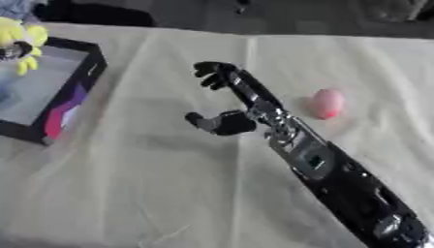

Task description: Pick up the objects with one hand, pass them to the other hand, and then place them into the box on the other side of the table.

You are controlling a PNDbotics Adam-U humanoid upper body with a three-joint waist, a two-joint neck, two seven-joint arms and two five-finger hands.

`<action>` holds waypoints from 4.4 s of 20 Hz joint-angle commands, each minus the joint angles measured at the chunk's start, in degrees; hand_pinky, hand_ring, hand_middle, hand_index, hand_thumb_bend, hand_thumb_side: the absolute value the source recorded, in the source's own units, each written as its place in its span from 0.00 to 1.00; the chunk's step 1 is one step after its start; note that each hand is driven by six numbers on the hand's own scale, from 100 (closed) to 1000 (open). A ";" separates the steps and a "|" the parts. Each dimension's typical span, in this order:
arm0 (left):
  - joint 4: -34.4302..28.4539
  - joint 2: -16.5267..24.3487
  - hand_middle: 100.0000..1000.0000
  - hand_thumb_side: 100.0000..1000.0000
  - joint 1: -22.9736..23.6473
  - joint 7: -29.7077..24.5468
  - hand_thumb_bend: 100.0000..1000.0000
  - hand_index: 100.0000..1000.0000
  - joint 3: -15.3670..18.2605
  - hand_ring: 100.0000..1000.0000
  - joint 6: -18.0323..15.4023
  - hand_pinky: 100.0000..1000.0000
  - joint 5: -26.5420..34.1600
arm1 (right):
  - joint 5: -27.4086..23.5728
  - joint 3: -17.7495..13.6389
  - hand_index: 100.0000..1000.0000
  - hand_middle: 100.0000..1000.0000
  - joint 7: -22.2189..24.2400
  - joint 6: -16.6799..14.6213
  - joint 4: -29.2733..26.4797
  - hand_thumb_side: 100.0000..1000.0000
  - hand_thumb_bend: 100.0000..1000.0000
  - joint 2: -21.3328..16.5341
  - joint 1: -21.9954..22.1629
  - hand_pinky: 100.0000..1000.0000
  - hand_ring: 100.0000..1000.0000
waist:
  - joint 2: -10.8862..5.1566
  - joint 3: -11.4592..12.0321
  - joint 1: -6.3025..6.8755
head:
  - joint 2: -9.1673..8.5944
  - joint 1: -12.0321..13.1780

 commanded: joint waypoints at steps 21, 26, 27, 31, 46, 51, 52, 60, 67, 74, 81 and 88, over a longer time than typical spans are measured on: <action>26.71 -3.15 0.61 0.62 -6.77 8.30 1.00 0.79 4.20 0.72 -11.78 0.86 -7.28 | -4.23 -1.38 0.85 0.73 -0.67 2.17 -7.82 0.06 0.38 -2.38 -1.39 0.74 0.71 | 1.48 -1.44 -2.94 | -3.20 4.49; 25.71 -2.91 0.59 0.50 -6.82 9.30 1.00 0.77 4.75 0.69 -12.06 0.84 -8.35 | -4.45 -1.53 0.85 0.73 -0.76 2.26 -7.96 0.05 0.38 -2.53 -1.31 0.74 0.71 | 1.22 -1.42 -2.61 | -2.40 2.72; 25.18 -2.80 0.58 0.45 -6.78 9.67 0.97 0.76 4.80 0.65 -11.92 0.83 -8.48 | -4.57 -1.61 0.85 0.73 -0.81 2.26 -8.06 0.05 0.38 -2.68 -1.34 0.74 0.71 | 1.13 -1.42 -2.53 | -2.15 1.99; 21.83 -2.57 0.58 0.34 -6.28 10.73 0.83 0.69 5.11 0.58 -12.52 0.79 -5.55 | -5.73 -2.94 0.84 0.75 0.15 2.79 -8.98 0.08 0.37 -5.03 -2.30 0.74 0.71 | 0.68 -1.49 -2.25 | -1.09 -1.81; 2.63 -3.50 0.58 0.35 1.21 15.70 0.76 0.67 6.81 0.59 -16.76 0.77 11.81 | -7.46 -11.35 0.83 0.77 28.47 6.47 -5.12 0.23 0.41 -26.19 -11.85 0.79 0.75 | 0.20 -1.54 -2.05 | 0.14 -10.89; -2.31 -4.79 0.58 0.36 3.45 18.89 0.75 0.66 8.78 0.59 -16.95 0.77 13.82 | -5.12 -11.57 0.85 0.79 38.97 -0.03 2.85 0.29 0.44 -31.03 -14.67 0.81 0.79 | 0.22 -1.04 -2.30 | -0.17 -13.29; -2.86 -4.60 0.57 0.36 3.64 19.02 0.74 0.66 8.76 0.59 -16.89 0.77 13.98 | -4.33 -11.59 0.85 0.80 40.91 -1.51 4.53 0.30 0.44 -31.94 -14.92 0.82 0.79 | 0.20 -0.96 -2.36 | -0.23 -13.57; -4.54 -4.07 0.56 0.37 3.94 17.18 0.72 0.67 8.50 0.60 -15.57 0.78 11.59 | 4.15 -11.65 0.87 0.81 50.76 -13.38 11.94 0.28 0.40 -35.68 -14.24 0.85 0.83 | 0.22 -0.81 -2.53 | -0.54 -14.09; -4.44 -4.14 0.56 0.37 4.20 17.05 0.72 0.67 8.51 0.60 -15.17 0.78 11.50 | 8.70 -10.67 0.84 0.80 50.56 -16.06 14.98 0.27 0.39 -35.71 -12.77 0.85 0.83 | 0.50 -0.73 -2.23 | -0.50 -14.67; -4.36 -4.38 0.56 0.38 4.40 17.04 0.72 0.67 8.49 0.60 -14.96 0.78 11.50 | 13.31 -9.84 0.81 0.77 47.63 -16.81 17.78 0.25 0.38 -34.70 -11.82 0.85 0.82 | 0.84 -0.54 -2.17 | -0.54 -14.85; -4.49 -4.65 0.56 0.38 4.52 17.10 0.72 0.67 8.75 0.60 -15.09 0.78 11.63 | 17.78 -8.83 0.79 0.74 43.04 -17.13 21.11 0.23 0.37 -32.49 -11.31 0.84 0.80 | 1.25 -0.08 -1.91 | -0.71 -15.03; -4.77 -4.84 0.56 0.38 4.71 17.37 0.71 0.66 9.01 0.60 -15.04 0.78 11.82 | 22.16 -8.43 0.77 0.72 40.97 -18.36 24.35 0.18 0.36 -31.06 -10.49 0.84 0.79 | 1.72 0.30 -1.63 | -0.76 -15.12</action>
